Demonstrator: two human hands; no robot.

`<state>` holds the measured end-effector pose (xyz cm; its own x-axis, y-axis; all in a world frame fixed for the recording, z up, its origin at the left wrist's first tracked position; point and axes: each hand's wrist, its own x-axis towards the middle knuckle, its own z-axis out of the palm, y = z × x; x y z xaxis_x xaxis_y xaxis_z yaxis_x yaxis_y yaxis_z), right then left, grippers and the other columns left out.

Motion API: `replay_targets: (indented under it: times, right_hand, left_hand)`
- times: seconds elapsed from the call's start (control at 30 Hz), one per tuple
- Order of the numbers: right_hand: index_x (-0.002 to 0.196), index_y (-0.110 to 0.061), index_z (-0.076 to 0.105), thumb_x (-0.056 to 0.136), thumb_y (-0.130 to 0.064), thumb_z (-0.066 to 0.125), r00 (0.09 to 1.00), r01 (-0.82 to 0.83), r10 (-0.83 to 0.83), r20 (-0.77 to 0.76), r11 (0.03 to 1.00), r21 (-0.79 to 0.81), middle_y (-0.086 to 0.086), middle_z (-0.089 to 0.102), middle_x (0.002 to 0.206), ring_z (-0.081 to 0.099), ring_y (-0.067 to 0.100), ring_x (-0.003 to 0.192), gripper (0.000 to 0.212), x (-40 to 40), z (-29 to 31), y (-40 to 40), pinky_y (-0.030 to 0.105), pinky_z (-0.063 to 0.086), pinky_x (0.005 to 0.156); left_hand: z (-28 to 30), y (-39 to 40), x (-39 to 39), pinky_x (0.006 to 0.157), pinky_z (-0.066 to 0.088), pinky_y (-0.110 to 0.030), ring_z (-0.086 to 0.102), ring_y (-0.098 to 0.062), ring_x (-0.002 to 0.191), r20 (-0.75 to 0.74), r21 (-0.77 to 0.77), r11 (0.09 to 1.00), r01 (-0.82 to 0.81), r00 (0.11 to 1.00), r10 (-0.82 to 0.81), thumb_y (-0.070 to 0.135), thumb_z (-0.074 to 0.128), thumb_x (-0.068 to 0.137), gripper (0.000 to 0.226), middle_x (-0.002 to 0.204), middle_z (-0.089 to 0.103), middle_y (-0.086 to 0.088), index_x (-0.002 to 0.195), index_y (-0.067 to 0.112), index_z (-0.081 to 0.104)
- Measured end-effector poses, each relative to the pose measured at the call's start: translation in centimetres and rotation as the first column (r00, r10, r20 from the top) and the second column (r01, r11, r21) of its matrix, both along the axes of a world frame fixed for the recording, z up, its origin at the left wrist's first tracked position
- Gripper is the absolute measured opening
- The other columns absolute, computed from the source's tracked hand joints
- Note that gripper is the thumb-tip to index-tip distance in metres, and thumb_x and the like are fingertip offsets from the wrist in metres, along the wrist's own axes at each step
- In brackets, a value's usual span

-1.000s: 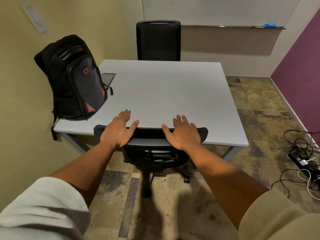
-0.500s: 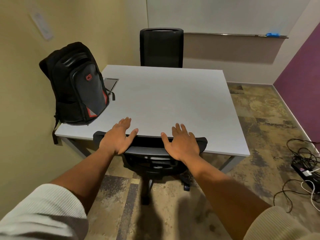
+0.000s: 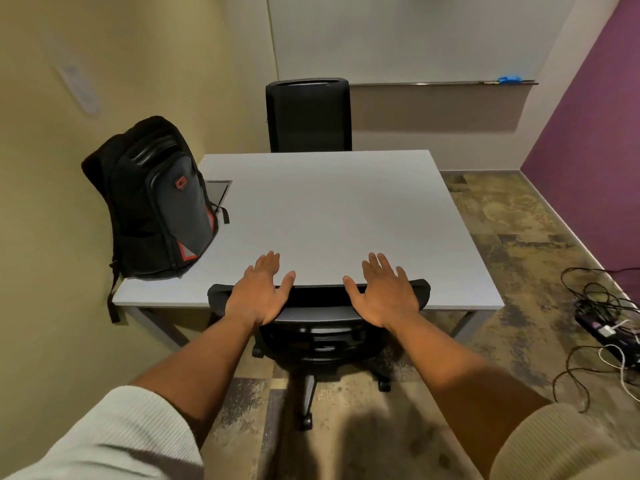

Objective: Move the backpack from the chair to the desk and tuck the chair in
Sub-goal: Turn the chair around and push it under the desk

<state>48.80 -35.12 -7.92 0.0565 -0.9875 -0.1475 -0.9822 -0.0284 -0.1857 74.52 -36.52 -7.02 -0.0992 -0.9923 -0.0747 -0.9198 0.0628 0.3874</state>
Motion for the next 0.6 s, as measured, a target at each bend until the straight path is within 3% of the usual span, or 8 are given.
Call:
replay_targets:
  times: [0.2,0.43,0.6]
  right_hand:
    - [0.158,-0.011,0.014,0.096,-0.067,0.005,0.999,0.010,-0.009,-0.041,1.000,0.021,0.006,-0.002,0.168,-0.011,0.020,0.153,0.084,0.2,0.9,0.7,0.049,-0.003,0.123]
    - [0.158,-0.011,0.013,0.102,-0.055,0.009,0.999,-0.028,0.030,0.022,0.998,-0.058,0.007,-0.004,0.168,-0.010,0.020,0.153,0.072,1.8,3.1,1.1,0.043,-0.004,0.123]
    - [0.158,-0.009,0.011,0.106,-0.043,0.013,0.996,-0.054,0.061,0.061,0.993,-0.108,0.007,-0.005,0.167,-0.010,0.020,0.153,0.062,2.4,4.4,1.7,0.039,-0.003,0.124]
  left_hand:
    - [0.2,0.4,-0.7,0.125,0.012,-0.040,0.011,-0.023,0.159,0.018,0.016,0.999,0.041,0.999,-0.041,0.062,0.024,0.105,0.072,0.172,0.015,-0.001,0.164,0.020,0.021]
    - [2.1,1.1,-1.6,0.129,0.004,-0.037,0.007,-0.022,0.159,0.065,-0.065,0.990,0.129,0.990,-0.124,0.040,0.016,0.111,0.060,0.172,0.015,-0.008,0.163,0.011,0.019]
    - [3.6,1.9,-1.9,0.127,-0.002,-0.037,0.004,-0.023,0.160,0.143,-0.117,0.981,0.154,0.980,-0.136,0.035,0.015,0.111,0.058,0.172,0.010,-0.009,0.163,0.009,0.016]
